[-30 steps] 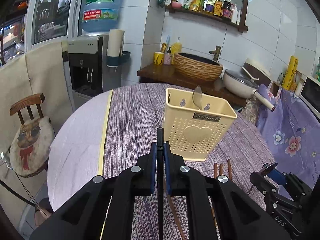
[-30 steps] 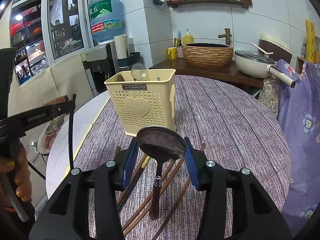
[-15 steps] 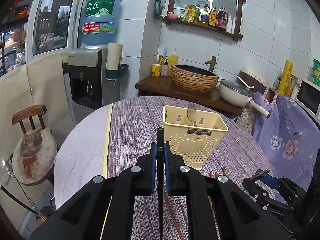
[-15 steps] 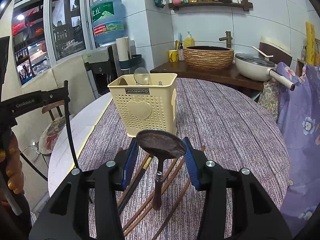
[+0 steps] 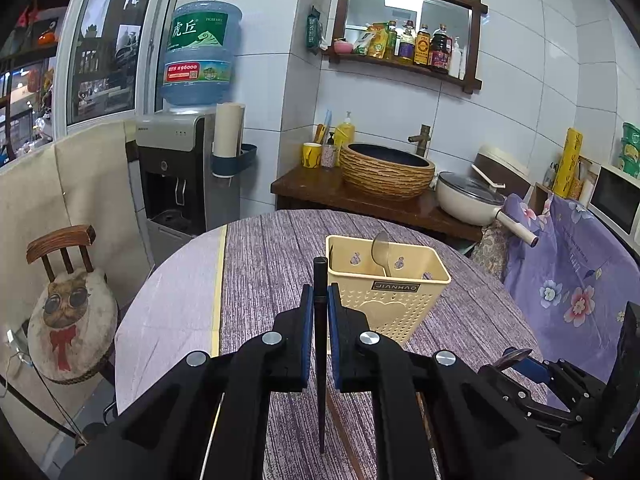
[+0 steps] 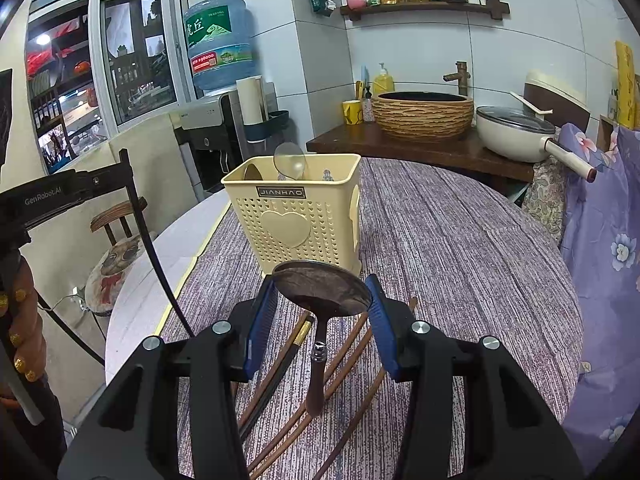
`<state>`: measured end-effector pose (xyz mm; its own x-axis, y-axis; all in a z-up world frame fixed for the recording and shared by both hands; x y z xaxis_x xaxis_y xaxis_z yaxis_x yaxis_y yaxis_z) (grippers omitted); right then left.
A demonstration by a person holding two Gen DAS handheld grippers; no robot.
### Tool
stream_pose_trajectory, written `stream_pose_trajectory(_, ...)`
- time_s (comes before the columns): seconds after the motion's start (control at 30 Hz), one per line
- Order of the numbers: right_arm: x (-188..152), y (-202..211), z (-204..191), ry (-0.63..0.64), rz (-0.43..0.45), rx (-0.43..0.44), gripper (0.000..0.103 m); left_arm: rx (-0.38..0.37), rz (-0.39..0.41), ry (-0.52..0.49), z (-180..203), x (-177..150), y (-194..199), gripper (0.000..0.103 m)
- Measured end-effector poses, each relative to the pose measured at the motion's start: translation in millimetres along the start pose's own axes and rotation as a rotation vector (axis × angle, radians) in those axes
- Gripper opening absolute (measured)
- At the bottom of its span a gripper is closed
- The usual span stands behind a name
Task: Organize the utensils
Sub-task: 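Carry the silver spoon with the right tool while the left tool carries the chopstick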
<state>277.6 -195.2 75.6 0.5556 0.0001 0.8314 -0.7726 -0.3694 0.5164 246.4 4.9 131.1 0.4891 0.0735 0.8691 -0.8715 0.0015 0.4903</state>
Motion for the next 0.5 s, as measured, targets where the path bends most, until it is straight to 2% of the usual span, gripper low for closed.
stream_pose_trajectory(0.3,23.5,4.1,-4.4,0.013,0.032,0.028,0.046,-0.031,0.016,-0.006,0.7,19.4,3.4,0.008)
stream_pose_trajectory(0.5,70.4,11.3,-9.1,0.036,0.088,0.053,0.046,-0.080,0.059,-0.021,5.9,60.4,20.0,0.008)
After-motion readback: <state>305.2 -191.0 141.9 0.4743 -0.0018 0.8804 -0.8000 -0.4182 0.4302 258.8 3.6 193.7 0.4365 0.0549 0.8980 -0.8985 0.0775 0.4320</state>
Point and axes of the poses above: each gripper's, at about its wrist camera, not at the fingertips, and y roughly against the way its jaws point, z to its right, x to its top, the point moved 1 cm from there along -y, roughly the way its jaws point, and after that the axes turned 5 degrees about x, right-handed, at the moved point
